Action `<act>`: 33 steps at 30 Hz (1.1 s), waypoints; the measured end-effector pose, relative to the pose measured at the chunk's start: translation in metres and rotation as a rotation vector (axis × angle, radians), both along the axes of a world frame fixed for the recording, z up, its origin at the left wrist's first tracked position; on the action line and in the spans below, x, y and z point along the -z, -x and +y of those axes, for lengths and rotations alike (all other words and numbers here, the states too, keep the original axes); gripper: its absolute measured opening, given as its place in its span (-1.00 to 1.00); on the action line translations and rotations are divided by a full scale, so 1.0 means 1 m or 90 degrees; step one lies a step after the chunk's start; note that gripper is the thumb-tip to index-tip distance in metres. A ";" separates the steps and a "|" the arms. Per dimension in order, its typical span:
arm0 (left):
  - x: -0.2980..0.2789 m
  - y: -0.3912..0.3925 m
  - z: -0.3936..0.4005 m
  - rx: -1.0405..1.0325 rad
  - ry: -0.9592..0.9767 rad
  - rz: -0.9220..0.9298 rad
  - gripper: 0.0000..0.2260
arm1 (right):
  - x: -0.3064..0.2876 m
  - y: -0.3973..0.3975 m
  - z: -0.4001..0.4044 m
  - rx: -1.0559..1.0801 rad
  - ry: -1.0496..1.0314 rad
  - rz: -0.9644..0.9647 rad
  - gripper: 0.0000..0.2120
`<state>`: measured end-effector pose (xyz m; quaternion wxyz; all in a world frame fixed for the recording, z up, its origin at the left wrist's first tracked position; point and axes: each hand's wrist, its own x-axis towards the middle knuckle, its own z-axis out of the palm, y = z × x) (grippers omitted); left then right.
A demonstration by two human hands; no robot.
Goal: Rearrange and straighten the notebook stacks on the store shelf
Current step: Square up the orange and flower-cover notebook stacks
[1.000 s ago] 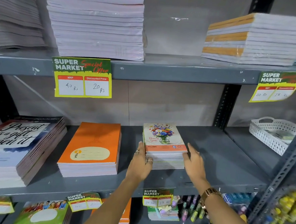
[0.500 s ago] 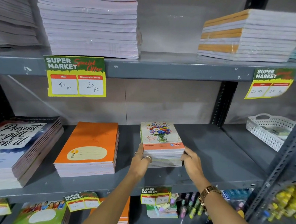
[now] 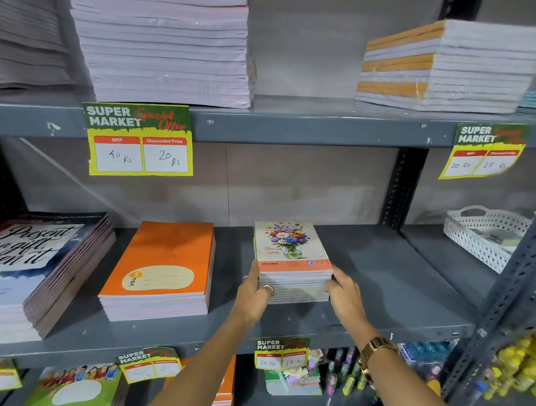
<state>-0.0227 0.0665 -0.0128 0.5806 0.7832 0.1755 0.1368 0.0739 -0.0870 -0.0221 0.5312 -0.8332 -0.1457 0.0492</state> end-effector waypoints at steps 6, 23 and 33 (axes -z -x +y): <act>0.003 -0.001 -0.001 0.006 -0.013 0.001 -0.51 | 0.001 0.000 0.003 0.010 0.022 -0.010 -0.64; 0.010 -0.011 0.012 -0.052 -0.384 0.040 -0.49 | 0.003 -0.002 0.003 0.032 0.238 -0.264 -0.52; 0.010 -0.019 0.024 0.018 -0.489 0.071 -0.52 | 0.009 -0.008 0.006 0.001 0.326 -0.421 -0.63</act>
